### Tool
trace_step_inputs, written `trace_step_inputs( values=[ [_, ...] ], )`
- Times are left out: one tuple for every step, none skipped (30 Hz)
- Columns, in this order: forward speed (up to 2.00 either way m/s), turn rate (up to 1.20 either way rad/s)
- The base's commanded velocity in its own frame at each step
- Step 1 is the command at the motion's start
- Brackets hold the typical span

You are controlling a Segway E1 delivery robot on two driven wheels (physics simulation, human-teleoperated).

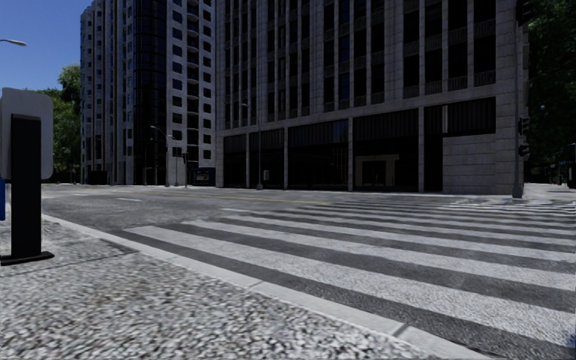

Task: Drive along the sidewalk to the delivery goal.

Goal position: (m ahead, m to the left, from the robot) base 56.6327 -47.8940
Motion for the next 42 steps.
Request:
trace_step_inputs(
  values=[
    [2.00, -0.06],
    [2.00, -0.06],
    [2.00, -0.27],
    [1.98, -0.48],
    [1.95, -0.59],
    [1.95, -0.59],
    [1.94, -0.61],
    [1.93, -0.62],
    [1.93, -0.62],
    [1.93, -0.62],
    [1.93, -0.62],
    [1.93, -0.62],
    [1.93, -0.62],
    [1.93, -0.62],
    [1.93, -0.62],
    [1.93, -0.62],
    [1.93, -0.62],
    [1.93, -0.55],
    [1.93, -0.55],
    [1.93, -0.41],
    [1.96, -0.14],
    [2.00, 0.00],
    [2.00, 0.00],
    [2.00, 0.00],
    [2.00, 0.00],
    [2.00, 0.00],
    [2.00, 0.00],
    [2.00, 0.00],
    [2.00, 0.00],
    [2.00, 0.00],
    [2.00, 0.00],
    [2.00, 0.00],
    [2.00, 0.00],
    [2.00, 0.00],
    [2.00, 0.00],
    [2.00, 0.00],
    [2.00, 0.00],
    [2.00, 0.00],
    [2.00, 0.00],
    [2.00, 0.00],
    [2.00, -0.02],
    [2.00, -0.13]
  ],
)
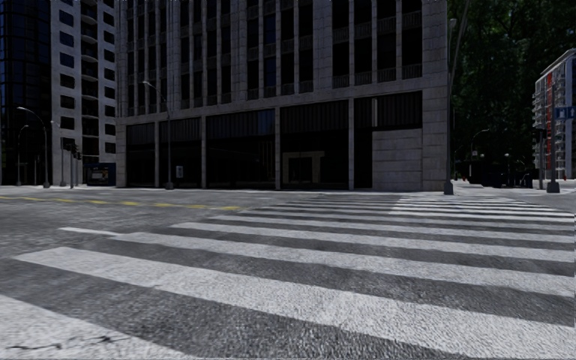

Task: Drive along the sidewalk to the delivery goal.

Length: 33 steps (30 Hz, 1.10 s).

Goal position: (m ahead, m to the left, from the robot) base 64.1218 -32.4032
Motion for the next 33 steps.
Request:
trace_step_inputs(
  values=[
    [2.00, -0.13],
    [2.00, -0.16],
    [2.00, -0.17],
    [2.00, -0.17],
    [2.00, -0.17],
    [2.00, -0.17],
    [2.00, -0.17],
    [2.00, -0.17],
    [2.00, -0.13],
    [2.00, -0.08],
    [2.00, -0.03],
    [2.00, -0.03],
    [2.00, 0.00],
    [2.00, 0.00],
    [2.00, 0.00],
    [2.00, 0.00],
    [2.00, 0.00],
    [2.00, 0.00],
    [2.00, 0.00],
    [2.00, 0.00],
    [2.00, -0.10],
    [2.00, -0.21],
    [2.00, -0.24],
    [2.00, -0.24],
    [2.00, -0.26],
    [2.00, -0.26],
    [2.00, -0.26],
    [2.00, -0.26],
    [2.00, -0.26],
    [2.00, -0.26],
    [2.00, -0.26],
    [2.00, -0.26],
    [2.00, -0.26]
  ],
)
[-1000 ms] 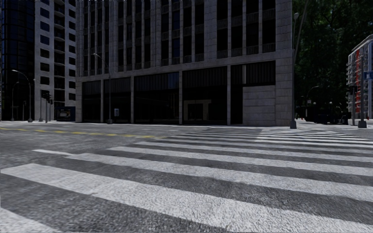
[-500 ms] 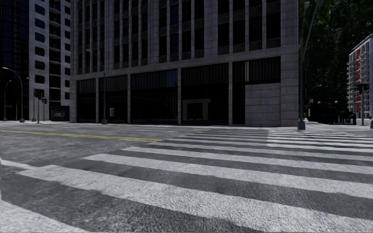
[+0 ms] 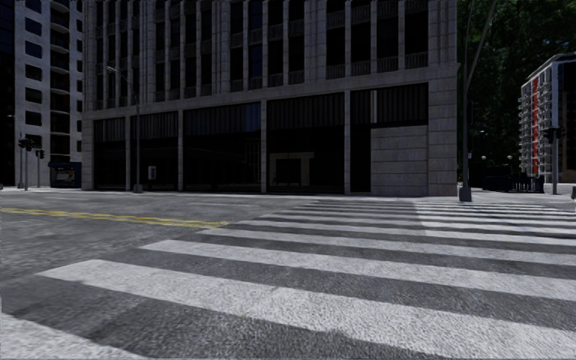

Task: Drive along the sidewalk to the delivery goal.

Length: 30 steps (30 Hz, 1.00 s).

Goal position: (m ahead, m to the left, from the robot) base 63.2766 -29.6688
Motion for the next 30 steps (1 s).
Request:
trace_step_inputs(
  values=[
    [2.00, -0.26],
    [2.00, -0.26],
    [2.00, -0.26],
    [2.00, -0.27],
    [2.00, -0.28],
    [2.00, -0.28],
    [2.00, -0.31],
    [2.00, -0.40],
    [2.00, -0.45],
    [2.00, -0.45],
    [2.00, -0.48],
    [2.00, -0.50],
    [2.00, -0.51],
    [2.00, -0.52],
    [2.00, -0.52],
    [2.00, -0.52],
    [2.00, -0.52],
    [2.00, -0.52],
    [2.00, -0.52],
    [2.00, -0.53],
    [2.00, -0.53],
    [2.00, -0.53],
    [2.00, -0.53],
    [2.00, -0.53],
    [2.00, -0.53],
    [2.00, -0.53],
    [2.00, -0.53],
    [2.00, -0.53],
    [2.00, -0.53],
    [2.00, -0.53]
  ],
)
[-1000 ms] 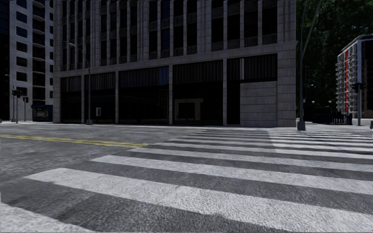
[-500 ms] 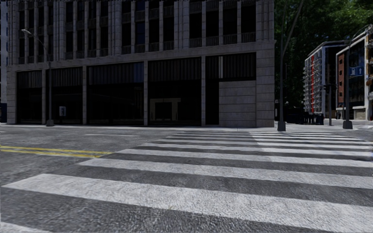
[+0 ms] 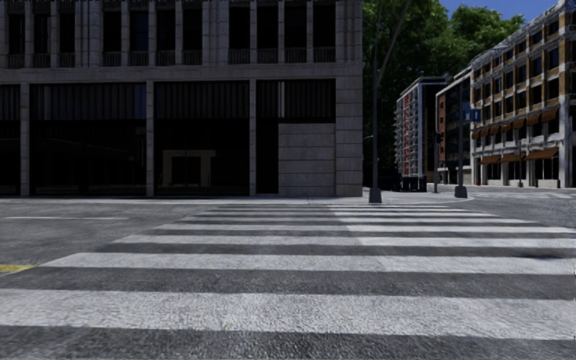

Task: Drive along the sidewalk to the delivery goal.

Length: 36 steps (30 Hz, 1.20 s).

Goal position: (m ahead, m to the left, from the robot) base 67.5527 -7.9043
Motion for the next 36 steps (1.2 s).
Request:
trace_step_inputs(
  values=[
    [2.00, -0.53],
    [2.00, -0.53],
    [2.00, -0.53],
    [2.00, -0.53],
    [2.00, -0.53],
    [2.00, -0.53],
    [2.00, -0.53],
    [2.00, -0.53],
    [2.00, -0.53],
    [2.00, -0.53],
    [2.00, -0.53],
    [2.00, -0.53],
    [2.00, -0.53],
    [2.00, -0.53],
    [2.00, -0.53],
    [2.00, -0.53],
    [2.00, -0.53],
    [2.00, -0.53],
    [2.00, -0.53],
    [2.00, -0.53],
    [2.00, -0.53],
    [2.00, -0.53],
    [2.00, -0.53],
    [2.00, -0.53],
    [2.00, -0.53],
    [2.00, -0.53],
    [2.00, -0.53],
    [2.00, -0.40],
    [2.00, -0.40],
    [2.00, 0.00],
    [2.00, 0.00],
    [2.00, 0.00],
    [2.00, 0.00],
    [2.00, 0.00],
    [2.00, 0.00],
    [2.00, 0.00]
  ],
)
